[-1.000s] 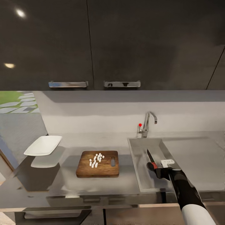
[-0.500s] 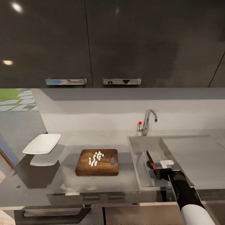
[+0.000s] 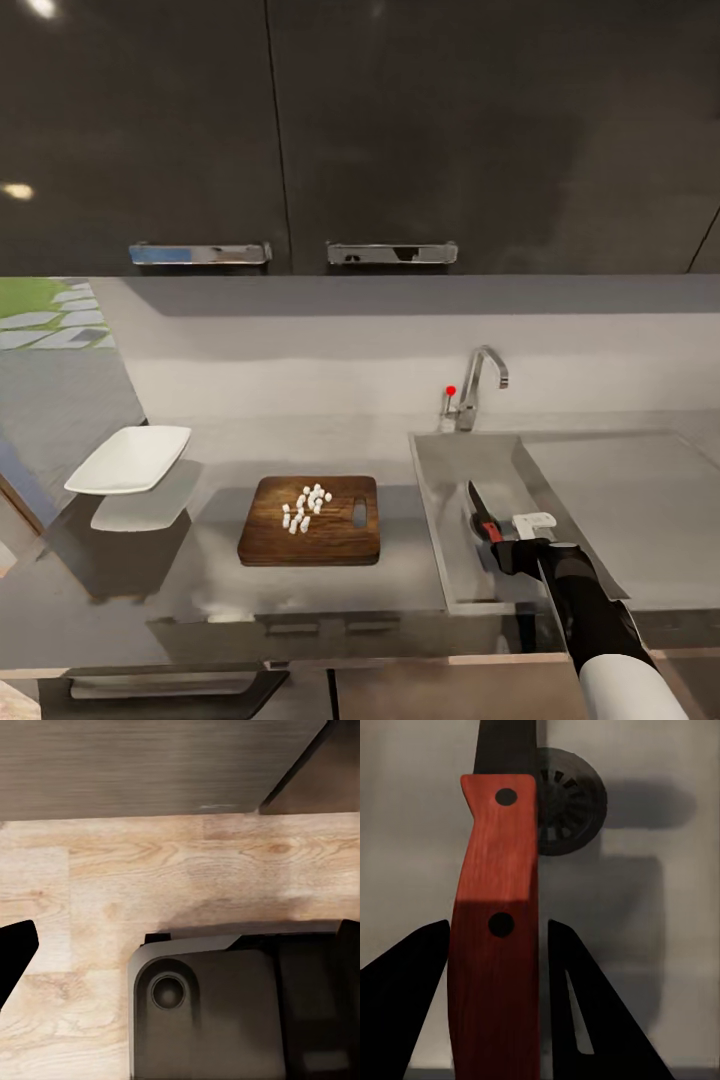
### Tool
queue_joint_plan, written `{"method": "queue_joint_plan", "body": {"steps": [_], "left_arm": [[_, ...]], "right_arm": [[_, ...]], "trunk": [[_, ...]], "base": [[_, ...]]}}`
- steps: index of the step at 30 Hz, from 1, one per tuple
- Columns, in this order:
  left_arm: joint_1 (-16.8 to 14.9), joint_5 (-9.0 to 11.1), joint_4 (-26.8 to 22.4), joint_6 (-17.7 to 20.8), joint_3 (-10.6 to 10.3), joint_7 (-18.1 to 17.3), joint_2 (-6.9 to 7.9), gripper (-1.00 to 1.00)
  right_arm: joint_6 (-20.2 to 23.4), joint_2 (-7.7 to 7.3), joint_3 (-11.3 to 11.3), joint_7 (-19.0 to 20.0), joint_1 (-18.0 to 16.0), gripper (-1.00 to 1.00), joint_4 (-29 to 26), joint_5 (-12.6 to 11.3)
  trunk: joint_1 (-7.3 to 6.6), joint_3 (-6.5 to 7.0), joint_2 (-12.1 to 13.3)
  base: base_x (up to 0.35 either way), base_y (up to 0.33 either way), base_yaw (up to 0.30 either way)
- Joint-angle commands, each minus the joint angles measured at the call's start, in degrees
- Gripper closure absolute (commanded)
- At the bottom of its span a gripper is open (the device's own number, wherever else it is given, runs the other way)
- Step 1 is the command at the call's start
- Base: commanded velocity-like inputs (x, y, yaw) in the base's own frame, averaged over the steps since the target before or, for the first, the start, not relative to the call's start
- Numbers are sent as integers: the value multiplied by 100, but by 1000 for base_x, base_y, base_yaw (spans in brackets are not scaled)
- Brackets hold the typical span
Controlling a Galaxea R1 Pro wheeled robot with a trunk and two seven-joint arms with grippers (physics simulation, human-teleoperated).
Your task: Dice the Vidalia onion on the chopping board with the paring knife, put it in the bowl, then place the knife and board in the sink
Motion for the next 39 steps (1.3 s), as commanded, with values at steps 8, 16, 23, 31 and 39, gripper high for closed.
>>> {"method": "queue_joint_plan", "body": {"steps": [8, 16, 23, 31, 39], "left_arm": [[0, 60, -8, -6, -25, -27, 4, -100], [0, 62, -8, -6, -25, -27, 4, -100], [0, 62, -8, -6, -25, -27, 4, -100], [0, 60, -29, -6, -23, -27, 11, -100], [0, 68, 361, 2, -30, -27, 63, -100]], "right_arm": [[15, 8, -10, 51, -5, 100, -9, 59], [10, 6, -9, 55, -4, 100, -9, 55], [7, 6, -9, 67, -4, 100, -7, 51], [7, 6, -9, 85, -5, 100, -1, 50], [9, 5, -9, 86, -6, 100, -3, 50]], "trunk": [[6, -84, -11], [6, -145, -11], [6, -149, -11], [6, -149, -11], [6, -149, -11]], "base": [[127, 0, 0], [6, 0, 0], [0, 0, 0], [0, 0, 0], [0, 0, 0]]}}
